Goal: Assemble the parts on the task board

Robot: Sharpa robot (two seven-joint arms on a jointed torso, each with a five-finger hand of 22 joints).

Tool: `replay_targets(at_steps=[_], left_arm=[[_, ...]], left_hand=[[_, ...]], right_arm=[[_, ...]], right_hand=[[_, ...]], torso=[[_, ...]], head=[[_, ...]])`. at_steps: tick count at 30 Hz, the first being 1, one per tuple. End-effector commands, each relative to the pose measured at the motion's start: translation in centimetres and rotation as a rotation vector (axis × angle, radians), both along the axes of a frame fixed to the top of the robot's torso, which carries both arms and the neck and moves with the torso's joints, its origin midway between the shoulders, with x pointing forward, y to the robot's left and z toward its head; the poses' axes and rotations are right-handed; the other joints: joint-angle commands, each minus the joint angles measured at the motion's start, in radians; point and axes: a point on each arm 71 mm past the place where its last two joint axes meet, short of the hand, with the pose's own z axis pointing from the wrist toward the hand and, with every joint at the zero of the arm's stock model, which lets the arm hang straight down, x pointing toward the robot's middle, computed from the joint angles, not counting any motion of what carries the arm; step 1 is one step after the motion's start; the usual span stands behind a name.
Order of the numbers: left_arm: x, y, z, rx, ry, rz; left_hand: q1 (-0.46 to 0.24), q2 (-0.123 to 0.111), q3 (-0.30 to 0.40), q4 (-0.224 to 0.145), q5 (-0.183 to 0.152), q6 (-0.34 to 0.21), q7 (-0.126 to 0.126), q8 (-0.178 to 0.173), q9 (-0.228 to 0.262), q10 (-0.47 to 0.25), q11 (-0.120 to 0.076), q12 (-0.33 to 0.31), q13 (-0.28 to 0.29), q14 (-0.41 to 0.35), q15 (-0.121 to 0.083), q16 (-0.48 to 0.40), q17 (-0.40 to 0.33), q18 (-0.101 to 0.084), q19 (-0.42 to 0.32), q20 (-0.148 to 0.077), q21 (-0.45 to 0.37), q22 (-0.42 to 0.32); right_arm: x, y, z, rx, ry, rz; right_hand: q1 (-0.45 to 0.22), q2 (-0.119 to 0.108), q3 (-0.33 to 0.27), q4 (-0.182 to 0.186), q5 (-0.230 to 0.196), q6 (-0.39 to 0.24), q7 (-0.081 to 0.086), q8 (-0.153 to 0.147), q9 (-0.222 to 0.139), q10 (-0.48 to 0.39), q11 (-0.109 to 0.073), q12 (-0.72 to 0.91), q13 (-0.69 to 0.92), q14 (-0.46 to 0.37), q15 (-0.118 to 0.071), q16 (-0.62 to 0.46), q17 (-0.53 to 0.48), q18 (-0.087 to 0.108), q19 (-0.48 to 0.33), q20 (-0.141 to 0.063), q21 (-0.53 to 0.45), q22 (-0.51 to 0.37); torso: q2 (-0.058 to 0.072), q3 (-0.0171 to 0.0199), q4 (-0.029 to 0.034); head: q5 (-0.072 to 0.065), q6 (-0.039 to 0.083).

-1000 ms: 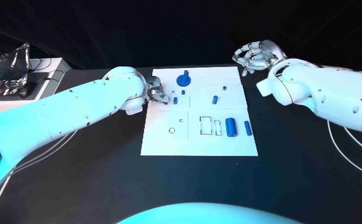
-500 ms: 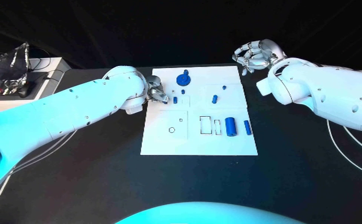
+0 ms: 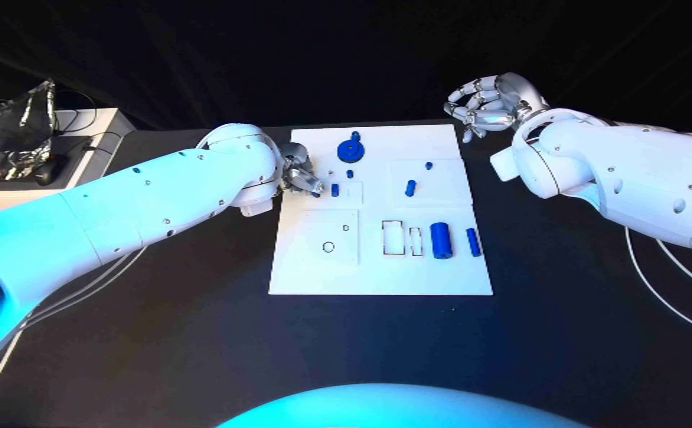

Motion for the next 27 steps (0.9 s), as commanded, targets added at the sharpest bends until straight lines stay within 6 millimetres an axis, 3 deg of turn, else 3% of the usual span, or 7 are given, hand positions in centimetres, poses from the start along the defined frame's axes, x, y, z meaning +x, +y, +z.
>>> replay_targets(at_steps=[1, 16, 27], left_arm=[[-0.72, -0.31, -1.55, 0.017, 0.077, -0.019], [-0.48, -0.37, -1.66, 0.006, 0.057, 0.002], [-0.43, -0.11, -1.73, 0.013, 0.061, 0.009]], left_hand=[[-0.01, -0.007, 0.068, -0.076, 0.0, 0.018, -0.017, -0.002, -0.001, 0.008, -0.001, -0.003, 0.002, 0.106, -0.01, 0.004, 0.263, -0.008, 0.007, -0.003, 0.004, 0.067], [-0.034, -0.019, -0.089, 0.018, -0.009, 0.048, -0.023, -0.019, -0.01, 0.011, -0.005, -0.002, 0.013, 0.106, -0.015, 0.004, 0.263, -0.008, 0.011, -0.009, 0.001, 0.068], [-0.032, -0.033, -0.136, 0.037, -0.011, 0.052, -0.022, -0.023, -0.012, 0.009, -0.005, -0.003, 0.014, 0.106, -0.015, 0.004, 0.263, -0.008, 0.012, -0.009, 0.0, 0.068]], right_arm=[[-0.04, 0.21, 0.04, -0.005, -0.006, 0.021], [-0.03, 0.29, 0.04, -0.005, -0.007, 0.023], [-0.02, 0.21, 0.04, -0.005, -0.007, 0.022]], right_hand=[[-0.003, -0.004, 0.005, 0.001, 0.005, 0.002, 0.002, -0.005, 0.001, -0.002, -0.005, -0.001, -0.001, 0.006, 0.003, -0.007, 0.001, 0.012, 0.005, 0.0, -0.007, -0.001], [-0.003, -0.004, 0.005, 0.001, 0.005, 0.002, 0.002, -0.005, 0.001, -0.002, -0.005, -0.001, -0.001, 0.006, 0.003, -0.007, 0.001, 0.012, 0.005, 0.0, -0.007, -0.001], [-0.003, -0.004, 0.007, 0.0, 0.006, 0.002, 0.001, -0.006, 0.001, -0.003, -0.005, -0.002, -0.003, 0.006, 0.003, -0.009, 0.001, 0.012, 0.006, 0.0, -0.008, -0.002]], torso=[[0.001, 0.0004, -0.0003], [0.0, 0.0004, 0.0003], [0.0, -0.0003, 0.0011]], head=[[-0.001, -0.001], [-0.004, -0.004], [-0.005, -0.003]])
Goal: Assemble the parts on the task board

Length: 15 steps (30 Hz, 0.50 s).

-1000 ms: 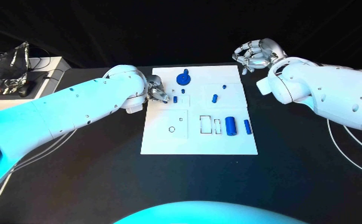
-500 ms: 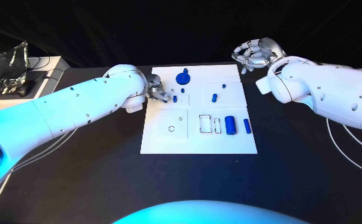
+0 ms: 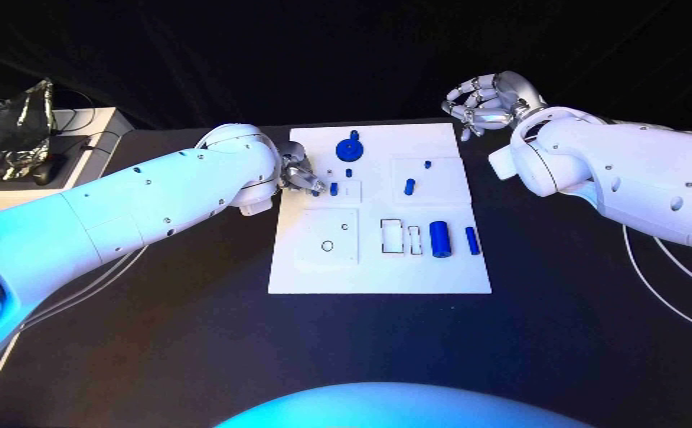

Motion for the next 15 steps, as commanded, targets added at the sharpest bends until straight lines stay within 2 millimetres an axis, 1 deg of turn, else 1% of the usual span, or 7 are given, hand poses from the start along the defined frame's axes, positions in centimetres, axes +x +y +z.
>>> replay_targets(at_steps=[1, 8, 9, 11, 13, 14, 15], left_arm=[[-0.7, -0.26, -1.48, 0.015, 0.07, -0.016], [-0.67, -0.12, -1.5, 0.019, 0.072, -0.012], [-0.66, -0.06, -1.5, 0.021, 0.072, -0.011], [-0.66, 0.02, -1.49, 0.024, 0.071, -0.008], [-0.66, 0.11, -1.48, 0.025, 0.071, -0.006], [-0.66, 0.15, -1.47, 0.026, 0.071, -0.004], [-0.67, 0.18, -1.47, 0.028, 0.071, -0.004]], left_hand=[[0.001, -0.008, -0.006, 0.0, -0.006, 0.002, 0.006, -0.005, -0.001, 0.004, 0.0, -0.004, 0.0, 0.105, -0.007, 0.003, 0.262, -0.008, 0.003, 0.0, -0.001, 0.067], [0.005, -0.016, -0.06, 0.023, -0.008, 0.006, 0.007, -0.008, -0.002, 0.003, 0.002, -0.005, 0.002, 0.105, -0.007, 0.003, 0.263, -0.008, 0.002, 0.0, -0.002, 0.067], [0.008, -0.018, -0.086, 0.034, -0.009, 0.008, 0.008, -0.01, -0.002, 0.003, 0.002, -0.004, 0.003, 0.105, -0.006, 0.003, 0.262, -0.008, 0.002, 0.0, -0.003, 0.066], [0.011, -0.019, -0.108, 0.044, -0.01, 0.009, 0.008, -0.011, -0.002, 0.003, 0.002, -0.004, 0.005, 0.105, -0.006, 0.003, 0.263, -0.008, 0.003, 0.001, -0.002, 0.068], [0.018, -0.024, -0.162, 0.068, -0.016, 0.011, 0.008, -0.012, 0.0, 0.003, 0.003, -0.005, 0.003, 0.106, -0.006, 0.003, 0.263, -0.009, 0.006, 0.001, -0.001, 0.071], [0.019, -0.025, -0.171, 0.072, -0.018, 0.011, 0.008, -0.012, 0.0, 0.003, 0.003, -0.005, 0.004, 0.106, -0.006, 0.003, 0.263, -0.009, 0.006, 0.001, -0.001, 0.07], [0.019, -0.026, -0.185, 0.081, -0.028, 0.012, 0.009, -0.013, 0.0, 0.003, 0.003, -0.006, 0.003, 0.106, -0.005, 0.003, 0.263, -0.009, 0.005, 0.001, -0.002, 0.07]], right_arm=[[-0.02, 0.17, 0.04, -0.005, -0.007, 0.021], [-0.02, 0.15, 0.04, -0.005, -0.007, 0.02], [-0.02, 0.14, 0.04, -0.005, -0.007, 0.02], [-0.02, 0.13, 0.04, -0.005, -0.008, 0.019], [-0.02, 0.12, 0.04, -0.005, -0.008, 0.019], [-0.02, 0.11, 0.04, -0.005, -0.008, 0.019], [-0.02, 0.11, 0.04, -0.005, -0.008, 0.018]], right_hand=[[-0.003, -0.005, 0.007, 0.0, 0.006, 0.002, 0.001, -0.006, 0.002, -0.003, -0.005, -0.002, -0.001, 0.006, 0.003, -0.003, 0.001, 0.012, 0.006, 0.0, -0.003, -0.002], [-0.003, -0.005, 0.007, 0.0, 0.006, 0.002, 0.001, -0.006, 0.002, -0.003, -0.005, -0.002, -0.001, 0.006, 0.003, -0.003, 0.001, 0.012, 0.006, 0.0, -0.003, -0.002], [-0.003, -0.005, 0.007, 0.0, 0.006, 0.002, 0.001, -0.006, 0.002, -0.003, -0.005, -0.002, -0.001, 0.006, 0.003, -0.003, 0.001, 0.012, 0.006, 0.0, -0.003, -0.002], [-0.003, -0.005, 0.007, 0.0, 0.006, 0.002, 0.001, -0.006, 0.002, -0.003, -0.005, -0.002, -0.001, 0.006, 0.003, -0.003, 0.001, 0.012, 0.006, 0.0, -0.003, -0.002], [-0.003, -0.005, 0.007, 0.0, 0.006, 0.002, 0.001, -0.006, 0.002, -0.003, -0.005, -0.002, -0.001, 0.006, 0.003, -0.003, 0.001, 0.012, 0.006, 0.0, -0.003, -0.002], [-0.003, -0.005, 0.007, 0.0, 0.006, 0.002, 0.001, -0.006, 0.002, -0.003, -0.005, -0.002, -0.001, 0.006, 0.003, -0.003, 0.001, 0.012, 0.006, 0.0, -0.003, -0.002], [-0.003, -0.005, 0.007, 0.0, 0.006, 0.002, 0.001, -0.006, 0.002, -0.003, -0.005, -0.002, -0.001, 0.006, 0.003, -0.003, 0.001, 0.012, 0.006, 0.0, -0.003, -0.002]], torso=[[0.0, -0.0001, 0.0008], [0.001, -0.0009, 0.001], [0.001, -0.001, 0.0008], [0.0, -0.001, 0.0005], [0.0, -0.0009, 0.0007], [0.001, -0.0008, 0.0007], [0.001, -0.0008, 0.0007]], head=[[-0.001, 0.001], [-0.002, 0.001], [-0.002, 0.002], [-0.002, 0.001], [-0.002, 0.001], [-0.002, 0.001], [-0.002, 0.001]])
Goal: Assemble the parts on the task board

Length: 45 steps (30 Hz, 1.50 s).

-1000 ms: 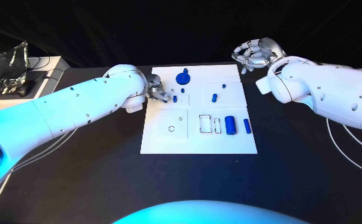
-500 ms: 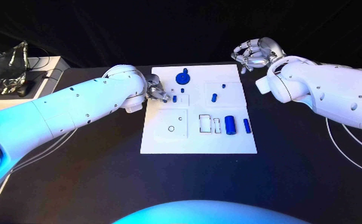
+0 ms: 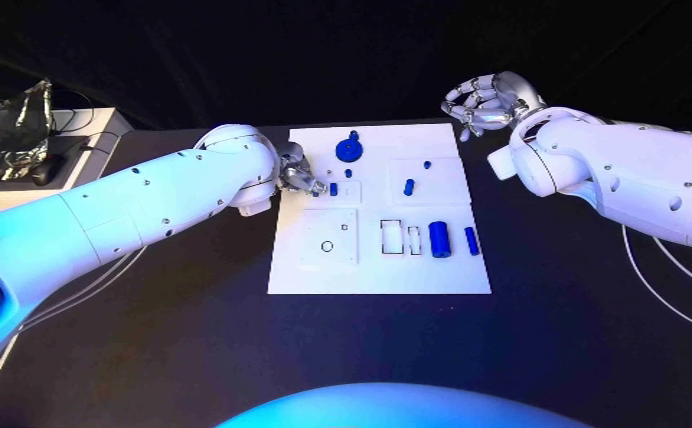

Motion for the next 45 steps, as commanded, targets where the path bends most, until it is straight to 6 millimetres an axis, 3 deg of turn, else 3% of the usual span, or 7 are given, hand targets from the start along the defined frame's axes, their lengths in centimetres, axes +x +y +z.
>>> replay_targets(at_steps=[1, 2, 4, 25, 30, 43, 45], left_arm=[[-0.7, 0.1, -1.4, 0.029, 0.071, -0.008], [-0.7, 0.1, -1.4, 0.03, 0.072, -0.007], [-0.7, 0.2, -1.4, 0.032, 0.073, -0.006], [-1.2, 0.5, -0.9, -0.075, 0.084, -0.004], [-1.6, 0.9, -0.5, -0.162, 0.121, -0.015], [-2.0, 2.9, 1.1, -0.381, 0.071, 0.03], [-1.9, 3.4, 1.5, -0.401, 0.04, 0.034]], left_hand=[[0.006, -0.007, -0.038, 0.021, -0.028, 0.002, 0.004, -0.005, 0.002, 0.003, 0.003, -0.006, -0.002, 0.106, -0.005, 0.003, 0.263, -0.009, 0.005, 0.001, -0.002, 0.069], [0.025, 0.0, -0.066, 0.041, -0.087, 0.001, 0.003, -0.008, 0.002, 0.004, 0.004, -0.005, 0.001, 0.106, -0.006, 0.003, 0.263, -0.009, 0.006, 0.001, -0.002, 0.07], [0.032, 0.002, -0.082, 0.055, -0.113, 0.002, 0.004, -0.008, 0.003, 0.004, 0.004, -0.005, 0.001, 0.106, -0.005, 0.003, 0.263, -0.009, 0.007, 0.001, -0.002, 0.072], [0.078, 0.004, -0.129, 0.092, -0.126, -0.031, 0.016, -0.022, 0.005, -0.03, 0.014, -0.036, -0.039, 0.097, 0.003, -0.012, 0.239, 0.0, -0.018, 0.006, -0.03, 0.036], [0.159, 0.015, -0.155, 0.094, -0.118, -0.155, 0.076, -0.089, -0.032, -0.245, 0.068, -0.196, -0.259, 0.049, 0.051, -0.078, 0.136, 0.028, -0.106, 0.042, -0.127, -0.075], [0.213, 0.026, -0.222, 0.095, -0.12, -0.324, 0.144, -0.128, -0.126, -0.432, 0.137, -0.21, -0.308, -0.126, 0.115, -0.233, -0.11, 0.089, -0.318, 0.104, -0.373, -0.334], [0.259, 0.036, -0.222, 0.095, -0.117, -0.337, 0.154, -0.13, -0.159, -0.486, 0.147, -0.212, -0.326, -0.251, 0.125, -0.346, -0.263, 0.122, -0.445, 0.115, -0.538, -0.495]], right_arm=[[0.0, 0.1, 0.0, -0.005, -0.008, 0.019], [0.0, 0.1, 0.0, -0.005, -0.008, 0.019], [0.0, 0.1, 0.0, -0.005, -0.008, 0.018], [0.0, 0.0, -0.1, -0.006, -0.008, 0.016], [0.0, 0.0, -0.1, -0.006, -0.007, 0.015], [-0.1, -0.1, -0.1, -0.007, -0.007, 0.012], [-0.1, -0.2, -0.1, -0.007, -0.008, 0.012]], right_hand=[[-0.003, -0.005, 0.007, 0.0, 0.006, 0.002, 0.001, -0.006, 0.002, -0.003, -0.005, -0.002, -0.001, 0.006, 0.003, -0.003, 0.002, 0.012, 0.006, 0.0, -0.004, -0.002], [-0.003, -0.005, 0.007, 0.0, 0.006, 0.002, 0.001, -0.006, 0.002, -0.003, -0.005, -0.002, -0.001, 0.006, 0.003, -0.003, 0.002, 0.012, 0.006, 0.0, -0.004, -0.002], [-0.003, -0.005, 0.007, 0.0, 0.006, 0.002, 0.001, -0.006, 0.002, -0.003, -0.005, -0.002, -0.001, 0.006, 0.003, -0.003, 0.002, 0.012, 0.006, 0.0, -0.004, -0.002], [-0.003, -0.005, 0.008, -0.001, 0.006, 0.001, 0.002, -0.007, 0.002, -0.005, -0.005, -0.004, -0.004, 0.006, 0.003, -0.006, 0.001, 0.012, 0.006, 0.0, -0.004, -0.002], [-0.003, -0.005, 0.008, -0.001, 0.006, 0.001, 0.002, -0.007, 0.002, -0.005, -0.005, -0.004, -0.004, 0.006, 0.003, -0.006, 0.001, 0.012, 0.006, 0.0, -0.004, -0.002], [-0.003, -0.005, 0.008, -0.001, 0.006, 0.001, 0.002, -0.007, 0.002, -0.005, -0.005, -0.004, -0.004, 0.006, 0.003, -0.006, 0.001, 0.012, 0.006, 0.0, -0.004, -0.002], [-0.003, -0.005, 0.008, -0.001, 0.006, 0.001, 0.002, -0.007, 0.002, -0.005, -0.005, -0.004, -0.004, 0.006, 0.003, -0.006, 0.001, 0.012, 0.006, 0.0, -0.004, -0.002]], torso=[[0.001, 0.0004, -0.0001], [0.001, 0.0003, 0.0], [0.001, 0.0001, -0.0004], [0.0, 0.0001, -0.0007], [-0.001, 0.0006, 0.0004], [0.0, 0.0013, -0.0017], [0.0, 0.0013, -0.0013]], head=[[0.0, -0.001], [-0.001, -0.001], [0.0, -0.001], [-0.001, 0.0], [-0.003, 0.0], [-0.003, 0.005], [-0.004, 0.006]])
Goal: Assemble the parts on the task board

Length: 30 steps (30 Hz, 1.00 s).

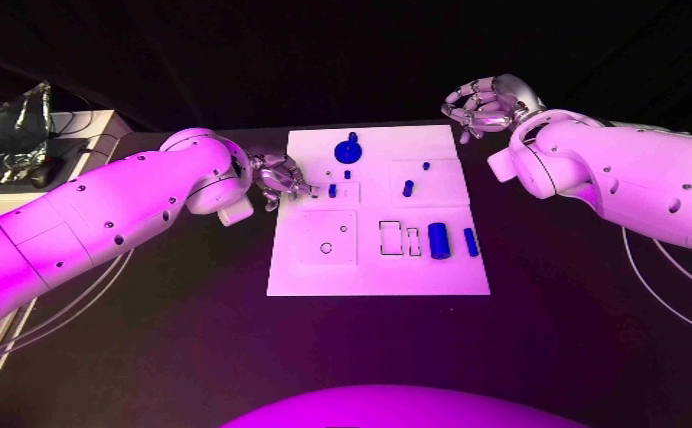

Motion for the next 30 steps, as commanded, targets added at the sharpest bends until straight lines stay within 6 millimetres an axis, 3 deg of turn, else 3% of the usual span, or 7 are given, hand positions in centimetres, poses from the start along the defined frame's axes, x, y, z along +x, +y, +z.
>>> replay_targets(at_steps=[1, 5, 6, 14, 17, 20, 30], left_arm=[[0.1, 0.0, 0.9, -0.105, -0.074, 0.001], [0.4, 0.1, 1.8, -0.154, -0.179, 0.002], [0.4, 0.0, 2.1, -0.168, -0.215, -0.003], [0.5, -1.6, 4.1, -0.232, -0.496, -0.1], [0.4, -2.5, 4.7, -0.235, -0.582, -0.15], [0.4, -3.6, 5.0, -0.214, -0.645, -0.207], [0.6, -6.6, 3.4, -0.019, -0.745, -0.376]], left_hand=[[0.064, 0.01, 0.012, -0.001, 0.007, -0.018, 0.025, -0.008, -0.043, -0.052, 0.013, -0.007, -0.026, -0.14, 0.012, -0.127, -0.17, 0.024, -0.087, 0.013, -0.131, -0.115], [0.21, 0.005, 0.139, -0.04, 0.005, -0.02, 0.039, -0.037, -0.126, -0.111, 0.027, -0.058, -0.098, -0.29, 0.026, -0.254, -0.329, 0.023, -0.117, 0.023, -0.211, -0.166], [0.266, 0.007, 0.194, -0.08, 0.003, -0.003, 0.038, -0.039, -0.15, -0.114, 0.026, -0.066, -0.119, -0.326, 0.024, -0.284, -0.355, 0.025, -0.135, 0.022, -0.229, -0.174], [0.291, 0.009, 0.294, -0.23, -0.016, 0.095, 0.042, -0.099, -0.31, -0.114, 0.035, -0.153, -0.267, -0.379, 0.03, -0.326, -0.465, 0.024, -0.254, 0.023, -0.119, -0.053], [0.271, 0.006, 0.29, -0.241, -0.027, 0.117, 0.039, -0.118, -0.343, -0.119, 0.037, -0.178, -0.3, -0.381, 0.033, -0.32, -0.48, 0.024, -0.266, 0.028, -0.111, -0.042], [0.249, -0.005, 0.276, -0.245, -0.099, 0.133, 0.016, -0.162, -0.386, -0.103, 0.034, -0.197, -0.331, -0.382, 0.033, -0.307, -0.49, 0.025, -0.264, 0.032, -0.129, -0.055], [0.245, -0.009, 0.246, -0.275, -0.101, 0.282, -0.009, -0.283, -0.477, -0.018, 0.016, -0.279, -0.437, -0.268, 0.01, -0.186, -0.491, 0.026, -0.146, 0.011, -0.101, -0.057]], right_arm=[[0.0, 0.0, 0.1, -0.005, -0.009, 0.015], [0.0, 0.0, 0.1, -0.005, -0.01, 0.013], [0.0, 0.0, 0.1, -0.005, -0.011, 0.013], [0.0, 0.0, 0.2, 0.008, -0.026, 0.01], [0.0, 0.0, 0.3, 0.013, -0.035, 0.011], [0.0, 0.1, 0.3, 0.017, -0.046, 0.012], [0.0, 0.4, 0.5, 0.009, -0.079, 0.031]], right_hand=[[-0.003, -0.005, 0.005, 0.002, 0.006, 0.001, 0.002, -0.007, 0.001, -0.005, -0.005, -0.004, -0.001, 0.006, 0.003, -0.006, 0.001, 0.012, 0.006, 0.0, -0.004, -0.001], [-0.003, -0.005, 0.005, 0.002, 0.006, 0.001, 0.002, -0.007, 0.001, -0.005, -0.005, -0.004, -0.001, 0.006, 0.003, -0.006, 0.001, 0.012, 0.006, 0.0, -0.004, -0.001], [-0.003, -0.005, 0.005, 0.002, 0.006, 0.001, 0.002, -0.007, 0.001, -0.005, -0.005, -0.004, -0.001, 0.006, 0.003, -0.006, 0.001, 0.012, 0.006, 0.0, -0.004, -0.001], [0.004, -0.002, 0.023, -0.009, 0.01, 0.003, 0.003, -0.009, 0.004, -0.036, -0.003, -0.044, -0.04, -0.005, 0.004, -0.038, -0.014, 0.011, 0.003, 0.0, -0.013, -0.005], [0.005, -0.004, 0.045, -0.017, 0.011, 0.011, 0.005, -0.011, 0.006, -0.049, 0.0, -0.102, -0.083, -0.057, 0.009, -0.164, -0.105, 0.011, -0.015, 0.003, -0.035, -0.017], [0.001, -0.006, 0.062, -0.025, 0.012, 0.026, 0.006, -0.02, 0.003, -0.041, 0.0, -0.146, -0.122, -0.063, 0.009, -0.203, -0.115, 0.012, -0.019, 0.006, -0.054, -0.031], [0.03, -0.005, 0.121, -0.106, -0.02, 0.117, 0.01, -0.107, -0.038, -0.001, 0.007, -0.415, -0.334, -0.04, 0.011, -0.3, -0.111, 0.01, -0.005, 0.005, -0.085, -0.053]], torso=[[0.0, 0.0005, -0.0002], [0.001, -0.0001, 0.0006], [0.001, -0.0004, 0.0002], [0.001, 0.0012, -0.0038], [0.0, 0.0016, -0.0049], [0.0, 0.0015, -0.0034], [0.0, 0.0007, -0.0026]], head=[[-0.001, 0.002], [-0.004, 0.004], [-0.004, 0.005], [-0.005, 0.013], [-0.005, 0.015], [-0.008, 0.019], [-0.013, 0.041]])
